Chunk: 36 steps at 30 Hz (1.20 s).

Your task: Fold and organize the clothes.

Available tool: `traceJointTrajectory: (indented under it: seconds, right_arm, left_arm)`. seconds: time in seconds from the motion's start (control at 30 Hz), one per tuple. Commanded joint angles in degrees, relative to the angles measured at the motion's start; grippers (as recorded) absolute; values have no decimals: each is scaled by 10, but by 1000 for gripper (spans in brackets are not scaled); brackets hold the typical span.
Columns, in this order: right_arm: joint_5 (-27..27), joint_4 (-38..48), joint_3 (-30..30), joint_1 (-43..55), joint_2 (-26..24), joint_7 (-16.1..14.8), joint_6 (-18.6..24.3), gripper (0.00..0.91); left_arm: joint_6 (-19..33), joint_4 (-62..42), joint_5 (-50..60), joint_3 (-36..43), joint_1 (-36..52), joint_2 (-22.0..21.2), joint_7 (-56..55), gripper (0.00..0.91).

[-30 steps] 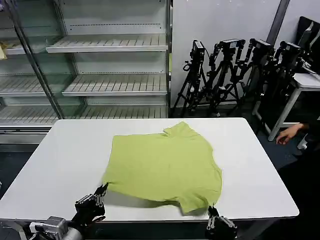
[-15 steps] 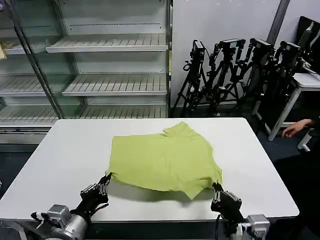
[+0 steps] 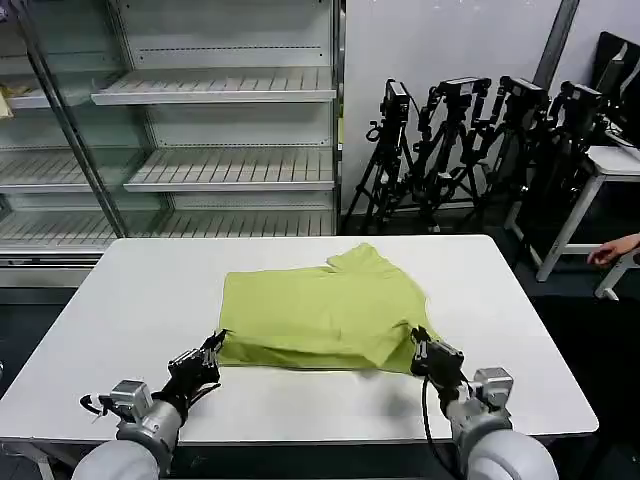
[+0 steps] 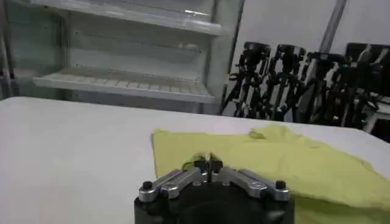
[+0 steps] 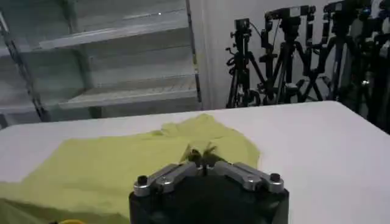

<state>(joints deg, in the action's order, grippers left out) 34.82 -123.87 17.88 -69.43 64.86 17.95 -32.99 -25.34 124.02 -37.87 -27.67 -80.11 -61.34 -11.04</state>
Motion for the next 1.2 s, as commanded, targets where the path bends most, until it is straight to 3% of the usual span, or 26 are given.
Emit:
traceJointTrajectory:
  seconds: [0.03, 0.4, 0.43, 0.47, 0.5, 0.53, 0.57, 0.87, 1.2]
  right_arm:
    - [-5, 79, -25, 63, -6, -7, -1, 0]
    - [-41, 149, -50, 135, 25, -19, 9, 0]
    - [-42, 154, -52, 140, 27, -19, 9, 50]
    - [-45, 158, -55, 142, 29, -20, 8, 292]
    - [-47, 160, -58, 143, 31, -21, 7, 907]
    - [-52, 165, -61, 144, 34, -20, 4, 907]
    - [-55, 167, -63, 144, 38, -17, -2, 907]
    - [-86, 142, -53, 98, 50, -25, 11, 907]
    - [-103, 64, 17, -5, 45, -33, 33, 907]
  left_arm:
    - [2, -60, 1, 28, 55, 5, -1, 20]
    - [1, -91, 21, 46, 66, -7, -4, 30]
    - [1, -93, 21, 46, 66, -7, -5, 40]
    - [1, -94, 21, 46, 67, -8, -5, 101]
    - [1, -94, 21, 46, 67, -8, -6, 544]
    - [1, -94, 21, 46, 68, -9, -5, 786]
    - [0, -94, 21, 45, 68, -10, -5, 907]
    - [-1, -61, 20, 27, 33, -12, -2, 907]
    - [5, -56, 21, 16, -14, -27, -3, 907]
